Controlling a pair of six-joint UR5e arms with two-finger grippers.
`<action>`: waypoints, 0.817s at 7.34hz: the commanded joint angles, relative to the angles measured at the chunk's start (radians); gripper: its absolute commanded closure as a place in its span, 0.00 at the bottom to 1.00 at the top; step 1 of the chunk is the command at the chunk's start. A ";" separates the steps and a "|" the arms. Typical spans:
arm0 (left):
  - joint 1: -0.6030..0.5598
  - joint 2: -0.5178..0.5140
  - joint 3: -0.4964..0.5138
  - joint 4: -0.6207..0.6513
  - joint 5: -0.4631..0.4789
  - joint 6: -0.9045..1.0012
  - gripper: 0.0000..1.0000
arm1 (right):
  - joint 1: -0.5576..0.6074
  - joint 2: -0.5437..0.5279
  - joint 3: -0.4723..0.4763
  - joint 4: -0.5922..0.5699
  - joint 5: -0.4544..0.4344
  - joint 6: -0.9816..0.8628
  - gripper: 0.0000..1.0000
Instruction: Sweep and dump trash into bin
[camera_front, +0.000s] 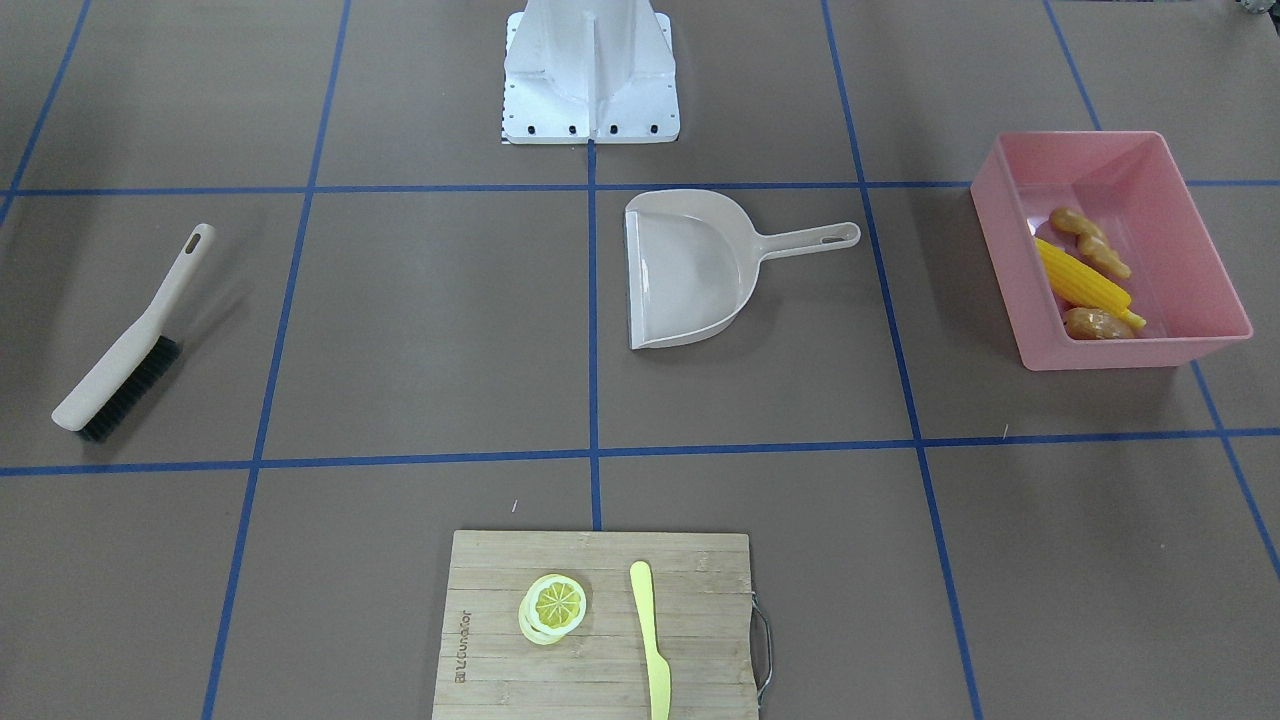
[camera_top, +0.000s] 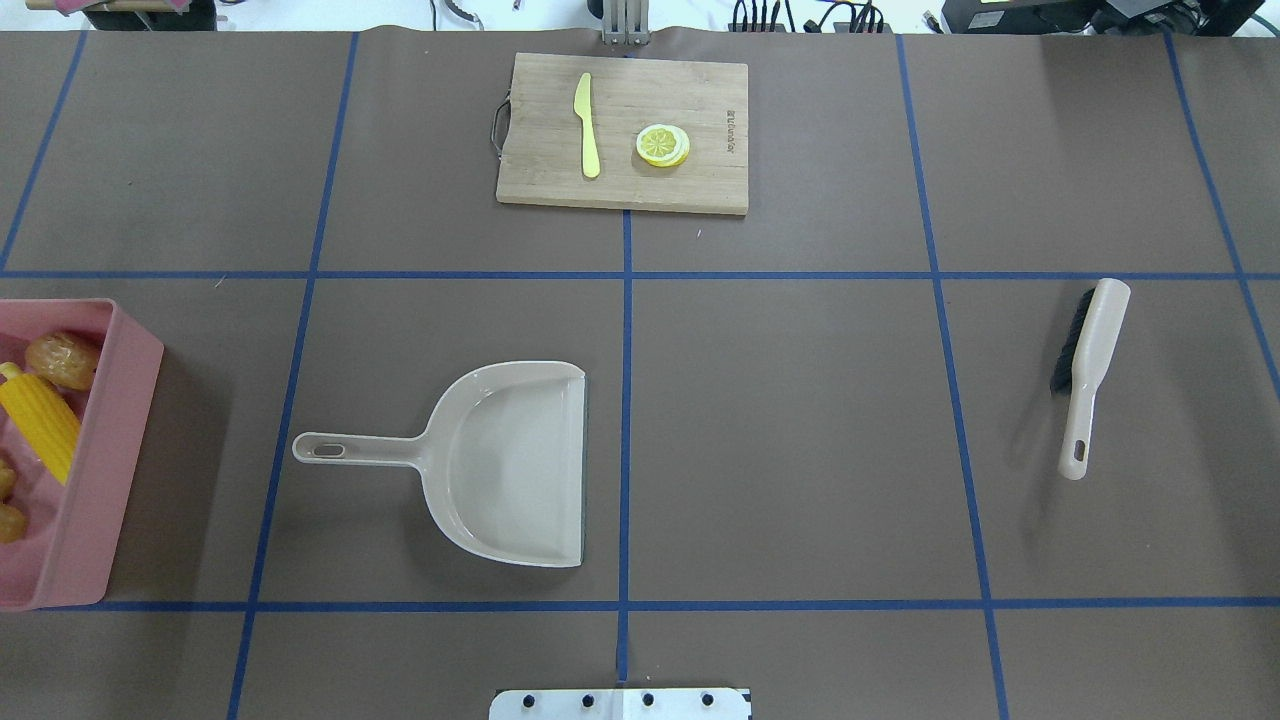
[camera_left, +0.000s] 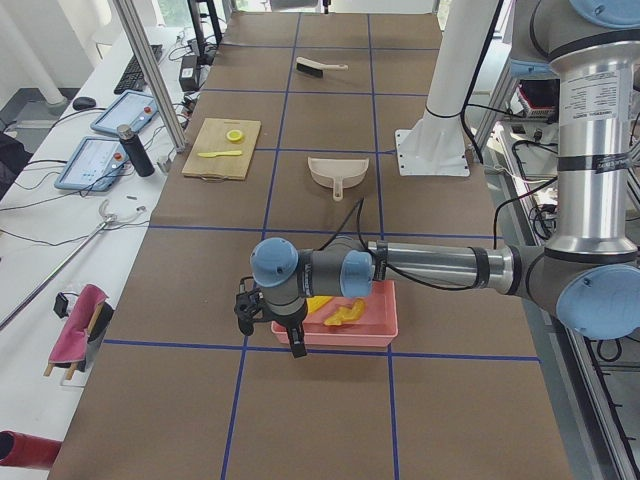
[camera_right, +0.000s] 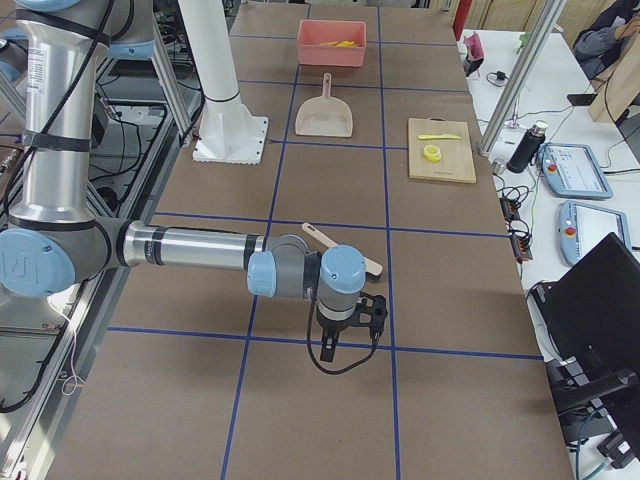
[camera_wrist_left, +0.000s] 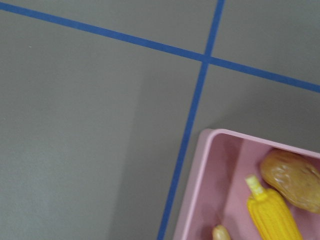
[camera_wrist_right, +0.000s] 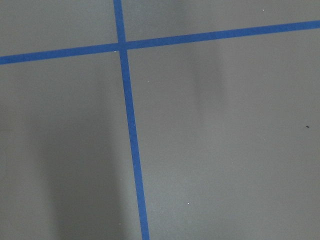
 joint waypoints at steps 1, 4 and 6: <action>-0.018 0.026 0.017 -0.156 0.017 -0.005 0.01 | 0.000 0.000 0.000 0.000 0.000 0.000 0.00; -0.019 0.049 0.008 -0.147 0.014 -0.015 0.01 | 0.000 0.000 0.000 0.000 0.000 0.000 0.00; -0.035 0.031 0.003 -0.145 0.034 -0.017 0.01 | 0.000 0.000 0.000 0.000 0.000 0.000 0.00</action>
